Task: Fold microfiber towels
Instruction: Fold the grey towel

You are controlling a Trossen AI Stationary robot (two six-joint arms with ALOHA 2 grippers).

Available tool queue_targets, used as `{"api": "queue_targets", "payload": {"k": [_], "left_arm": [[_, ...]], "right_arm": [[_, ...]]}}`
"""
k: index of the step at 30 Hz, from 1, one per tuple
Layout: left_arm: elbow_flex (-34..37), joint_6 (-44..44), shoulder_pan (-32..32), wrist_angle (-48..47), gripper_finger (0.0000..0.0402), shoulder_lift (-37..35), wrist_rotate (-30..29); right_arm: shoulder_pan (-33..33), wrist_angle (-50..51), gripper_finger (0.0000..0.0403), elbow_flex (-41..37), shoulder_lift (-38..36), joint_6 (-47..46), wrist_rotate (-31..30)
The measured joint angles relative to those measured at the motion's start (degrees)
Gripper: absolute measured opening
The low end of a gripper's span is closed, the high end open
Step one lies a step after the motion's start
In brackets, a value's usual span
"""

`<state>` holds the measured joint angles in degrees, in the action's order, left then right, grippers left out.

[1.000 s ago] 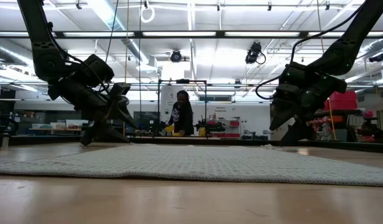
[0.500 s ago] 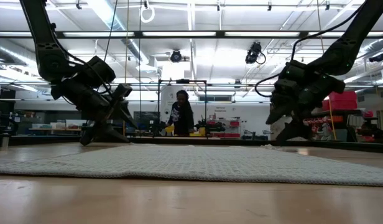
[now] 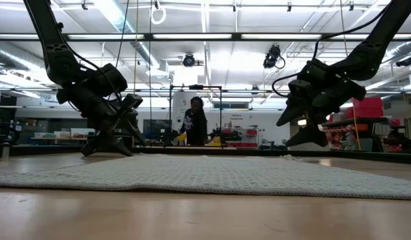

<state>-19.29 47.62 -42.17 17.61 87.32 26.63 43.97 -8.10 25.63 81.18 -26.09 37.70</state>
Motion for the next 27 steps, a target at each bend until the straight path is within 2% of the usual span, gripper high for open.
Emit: {"api": "queue_targets", "payload": {"k": [4,8,16,27], "left_arm": [[0.0,1.3,0.0,0.2,0.0218,0.0,0.0],[0.0,1.5,0.0,0.2,0.0218,0.0,0.1],[0.0,1.5,0.0,0.4,0.0218,0.0,0.0],[-2.1,2.5,0.1,1.4,0.0218,0.3,1.4]], "right_arm": [[0.0,-0.8,0.0314,0.0,4.5,0.6,0.5],[-0.2,-5.6,0.0314,0.1,10.0,-0.5,3.2],[-1.3,-7.9,0.0314,0.0,9.2,-3.4,-0.3],[-1.3,-9.0,0.0314,0.0,10.0,-3.5,-0.2]]}}
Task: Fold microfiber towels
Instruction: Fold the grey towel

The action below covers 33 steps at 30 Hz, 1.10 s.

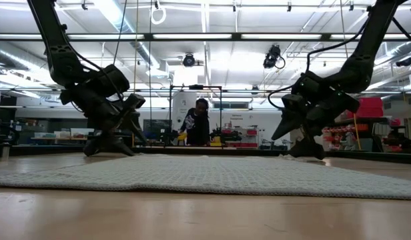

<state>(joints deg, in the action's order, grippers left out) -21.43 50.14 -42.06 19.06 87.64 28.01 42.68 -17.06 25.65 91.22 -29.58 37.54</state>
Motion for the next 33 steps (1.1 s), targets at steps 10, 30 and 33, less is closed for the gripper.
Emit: {"api": "queue_targets", "payload": {"k": [10,30,33], "left_arm": [[-0.8,1.5,1.6,2.3,0.0218,3.2,-0.4],[-3.3,-4.6,2.3,-8.9,0.0218,3.2,0.1],[-3.2,-4.6,2.5,-8.3,0.0218,3.2,0.2]], "right_arm": [[0.0,0.0,0.0314,0.0,0.0,0.0,0.0],[0.0,-0.2,0.0314,0.0,0.1,0.1,0.5],[0.0,-0.2,0.0314,0.0,0.1,0.3,0.5]]}}
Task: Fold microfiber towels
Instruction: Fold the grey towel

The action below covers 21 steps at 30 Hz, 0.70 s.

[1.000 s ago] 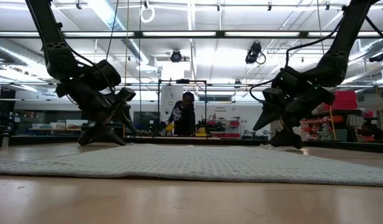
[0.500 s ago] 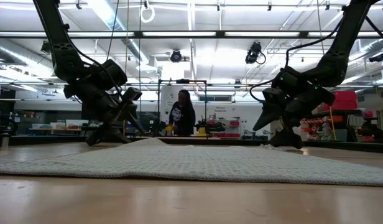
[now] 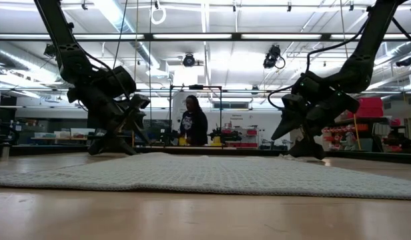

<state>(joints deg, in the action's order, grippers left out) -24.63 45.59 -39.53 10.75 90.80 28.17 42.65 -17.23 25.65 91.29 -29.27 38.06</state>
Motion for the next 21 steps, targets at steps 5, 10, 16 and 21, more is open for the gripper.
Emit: {"api": "queue_targets", "payload": {"k": [5,10,16,21], "left_arm": [[0.5,4.9,0.0,3.9,0.0218,0.2,-0.6],[0.6,5.6,0.1,5.4,0.0218,0.3,-0.2],[0.5,8.4,0.2,11.5,0.0218,0.6,-1.5],[0.6,9.2,0.2,13.3,0.0218,0.6,-1.6]], "right_arm": [[0.0,0.0,0.0314,0.0,0.0,0.3,0.1],[0.0,-0.3,0.0314,0.0,0.0,0.3,0.1],[0.0,-1.2,0.0314,0.0,0.0,0.3,0.0],[0.0,-1.2,0.0314,0.0,0.0,0.3,0.1]]}}
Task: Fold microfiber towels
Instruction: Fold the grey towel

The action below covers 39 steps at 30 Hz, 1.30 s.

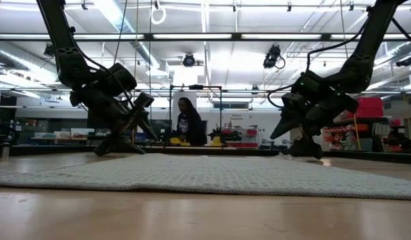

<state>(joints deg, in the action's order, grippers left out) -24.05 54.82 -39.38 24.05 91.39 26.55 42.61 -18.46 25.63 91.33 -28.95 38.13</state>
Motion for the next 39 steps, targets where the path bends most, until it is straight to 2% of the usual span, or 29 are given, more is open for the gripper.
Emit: {"api": "queue_targets", "payload": {"k": [9,18,21,24,31,34,36,39], "left_arm": [[-0.1,-1.0,0.0,-0.9,0.0218,-0.1,0.0],[-0.4,-6.3,-0.1,-9.3,0.0218,-0.4,2.2],[-0.4,-7.0,-0.1,-9.6,0.0218,-0.4,2.2],[-0.3,-6.5,0.0,-9.0,0.0218,-0.4,2.1],[-0.3,-8.1,-1.8,-9.1,0.0218,-0.4,1.6],[-0.2,-9.0,-3.8,-8.0,0.0218,-0.4,0.3],[-0.2,-8.8,-5.0,-7.4,0.0218,-0.3,0.0],[-0.2,-7.9,-6.9,-7.0,0.0218,-0.3,0.2]], "right_arm": [[0.0,0.0,0.031,0.0,0.0,-0.1,0.0],[-1.5,0.0,0.0301,0.0,0.0,-0.1,0.1],[-2.5,0.0,0.0295,0.0,0.0,-0.1,0.0],[-3.3,0.0,0.0259,0.0,0.0,-0.2,-0.1],[-5.6,0.1,0.0109,0.0,0.0,1.0,-2.5],[-6.2,0.2,0.0082,0.0,0.0,1.4,-2.5],[-6.2,0.4,0.0089,0.0,0.0,0.6,-2.5],[-5.9,0.1,0.0138,0.0,0.5,-0.4,-2.5]]}}
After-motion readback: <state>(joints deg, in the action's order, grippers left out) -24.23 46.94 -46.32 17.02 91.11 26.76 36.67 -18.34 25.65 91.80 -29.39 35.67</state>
